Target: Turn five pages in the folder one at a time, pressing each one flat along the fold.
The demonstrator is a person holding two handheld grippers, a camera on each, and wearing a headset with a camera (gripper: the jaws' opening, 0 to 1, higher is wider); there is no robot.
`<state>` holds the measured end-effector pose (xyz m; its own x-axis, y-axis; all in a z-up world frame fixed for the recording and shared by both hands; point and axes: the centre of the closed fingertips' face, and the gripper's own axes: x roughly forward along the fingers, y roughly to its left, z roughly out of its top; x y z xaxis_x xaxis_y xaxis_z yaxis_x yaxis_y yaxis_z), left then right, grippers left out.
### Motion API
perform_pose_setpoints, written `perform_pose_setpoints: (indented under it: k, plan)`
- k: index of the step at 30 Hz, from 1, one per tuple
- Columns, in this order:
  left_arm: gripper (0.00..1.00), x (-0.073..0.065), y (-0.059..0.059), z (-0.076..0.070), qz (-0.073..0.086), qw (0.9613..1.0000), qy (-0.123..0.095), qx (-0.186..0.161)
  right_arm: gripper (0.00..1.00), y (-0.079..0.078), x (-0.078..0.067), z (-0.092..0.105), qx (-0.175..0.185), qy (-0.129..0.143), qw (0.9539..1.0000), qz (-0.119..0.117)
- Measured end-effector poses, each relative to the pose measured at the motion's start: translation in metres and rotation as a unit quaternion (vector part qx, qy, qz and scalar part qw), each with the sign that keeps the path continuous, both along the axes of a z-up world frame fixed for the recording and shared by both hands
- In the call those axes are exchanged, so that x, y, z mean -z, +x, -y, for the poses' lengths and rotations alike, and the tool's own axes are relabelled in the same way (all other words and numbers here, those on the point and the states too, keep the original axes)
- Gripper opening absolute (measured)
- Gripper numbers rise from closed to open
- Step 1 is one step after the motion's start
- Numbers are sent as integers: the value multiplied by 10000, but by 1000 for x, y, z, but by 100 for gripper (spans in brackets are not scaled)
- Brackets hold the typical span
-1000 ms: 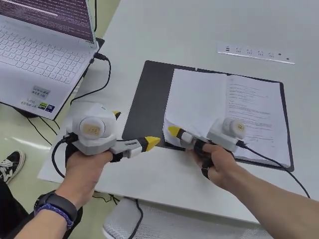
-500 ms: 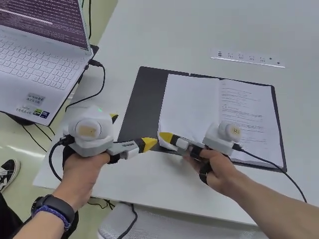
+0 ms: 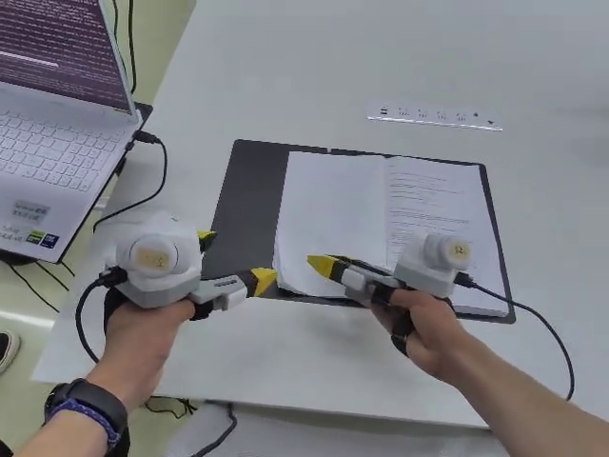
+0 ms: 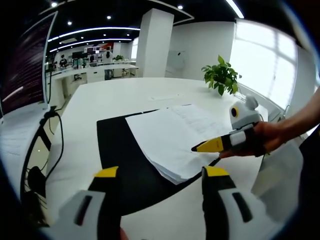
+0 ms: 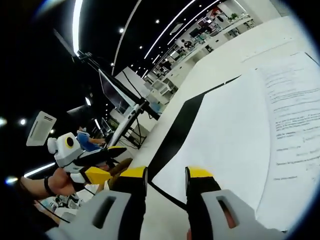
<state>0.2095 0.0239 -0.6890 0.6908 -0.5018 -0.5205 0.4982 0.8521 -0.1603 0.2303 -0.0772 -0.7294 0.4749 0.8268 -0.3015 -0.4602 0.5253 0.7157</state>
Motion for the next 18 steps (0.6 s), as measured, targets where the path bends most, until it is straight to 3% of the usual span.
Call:
perform_pose_setpoints:
  k: [10, 18]
  plan:
    - [45, 13, 9, 36, -72, 9992, -20, 403, 27, -2, -7, 47, 404, -138, 9990, 95]
    - [25, 25, 21, 55, -72, 9980, 7, 626, 26, -6, -6, 64, 546, -190, 9983, 86]
